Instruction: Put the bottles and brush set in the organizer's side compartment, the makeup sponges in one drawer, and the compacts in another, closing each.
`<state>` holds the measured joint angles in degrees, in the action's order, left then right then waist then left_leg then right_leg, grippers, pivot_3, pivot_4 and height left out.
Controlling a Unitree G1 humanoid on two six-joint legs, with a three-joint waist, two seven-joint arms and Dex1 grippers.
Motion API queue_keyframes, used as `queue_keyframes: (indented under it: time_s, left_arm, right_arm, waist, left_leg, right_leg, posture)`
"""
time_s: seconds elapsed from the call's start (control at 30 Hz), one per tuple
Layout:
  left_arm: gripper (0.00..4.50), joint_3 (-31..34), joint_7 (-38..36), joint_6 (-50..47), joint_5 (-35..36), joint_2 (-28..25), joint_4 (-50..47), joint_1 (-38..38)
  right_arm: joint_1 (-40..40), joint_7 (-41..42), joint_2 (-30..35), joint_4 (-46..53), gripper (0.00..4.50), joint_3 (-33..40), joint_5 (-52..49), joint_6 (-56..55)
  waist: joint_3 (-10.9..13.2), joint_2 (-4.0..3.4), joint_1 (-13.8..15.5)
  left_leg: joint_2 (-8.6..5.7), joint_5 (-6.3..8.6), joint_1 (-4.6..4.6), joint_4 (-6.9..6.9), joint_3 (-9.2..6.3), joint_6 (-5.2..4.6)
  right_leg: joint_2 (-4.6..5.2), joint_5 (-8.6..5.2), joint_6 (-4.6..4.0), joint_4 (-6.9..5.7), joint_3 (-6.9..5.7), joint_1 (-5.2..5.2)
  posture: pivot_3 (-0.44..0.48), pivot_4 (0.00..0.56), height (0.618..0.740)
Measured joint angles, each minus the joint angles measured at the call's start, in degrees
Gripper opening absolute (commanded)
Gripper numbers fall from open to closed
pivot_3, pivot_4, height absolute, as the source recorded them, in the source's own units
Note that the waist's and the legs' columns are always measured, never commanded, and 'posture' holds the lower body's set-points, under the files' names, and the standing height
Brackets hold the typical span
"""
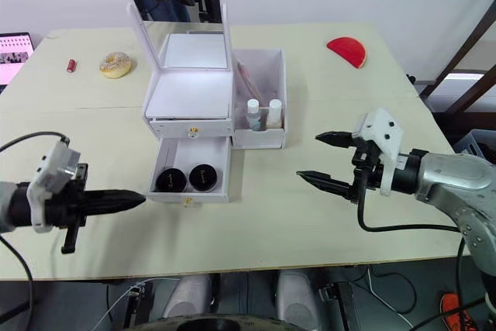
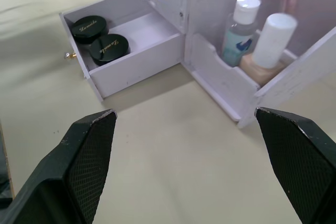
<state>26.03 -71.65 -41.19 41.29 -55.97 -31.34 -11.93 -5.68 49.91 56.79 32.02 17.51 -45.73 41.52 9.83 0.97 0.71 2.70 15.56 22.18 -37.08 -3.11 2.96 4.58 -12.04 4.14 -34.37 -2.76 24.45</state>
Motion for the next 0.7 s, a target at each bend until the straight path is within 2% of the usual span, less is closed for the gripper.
queue_keyframes:
  time_s: [0.13,0.27,0.5,0.7]
  left_arm:
    - [0.03,-4.64,2.29,5.36,-5.91,0.79,-0.95,-2.30]
    - [0.03,-12.16,7.07,10.89,-14.04,2.60,0.90,-1.60]
    - [0.03,-18.28,13.88,11.92,-18.26,6.20,3.09,4.83]
    - [0.03,-22.12,16.80,12.80,-20.39,8.34,5.61,7.94]
  right_arm:
    - [-1.75,0.77,-0.01,-0.16,4.50,-0.28,-0.04,-0.27]
    - [-3.65,0.45,-0.04,0.58,4.50,-1.03,-0.62,0.52]
    - [-6.83,-1.64,-0.24,2.70,4.50,-1.95,-1.99,2.39]
    - [-7.89,-3.71,-0.64,3.91,4.50,-2.94,-2.49,3.29]
  waist:
    - [0.02,-0.04,-0.01]
    - [0.02,-0.05,0.08]
    - [0.01,-0.05,0.04]
    - [0.01,-0.05,0.17]
  left_leg:
    - [0.00,0.00,-0.03,-0.02,0.00,0.00]
    - [0.00,0.00,0.00,-0.03,0.00,0.01]
    - [0.00,0.00,0.03,0.04,0.01,0.00]
    - [0.00,-0.01,-0.02,-0.05,-0.01,0.00]
  right_leg:
    - [0.00,0.00,-0.01,0.00,0.00,0.01]
    - [0.00,0.00,-0.01,0.02,0.01,0.00]
    - [-0.02,0.02,-0.02,0.00,0.00,0.00]
    - [-0.02,0.02,-0.03,-0.06,0.00,-0.04]
  posture:
    - [0.000,0.150,0.739]
    - [0.000,0.150,0.739]
    - [0.000,0.150,0.739]
    - [0.000,0.150,0.739]
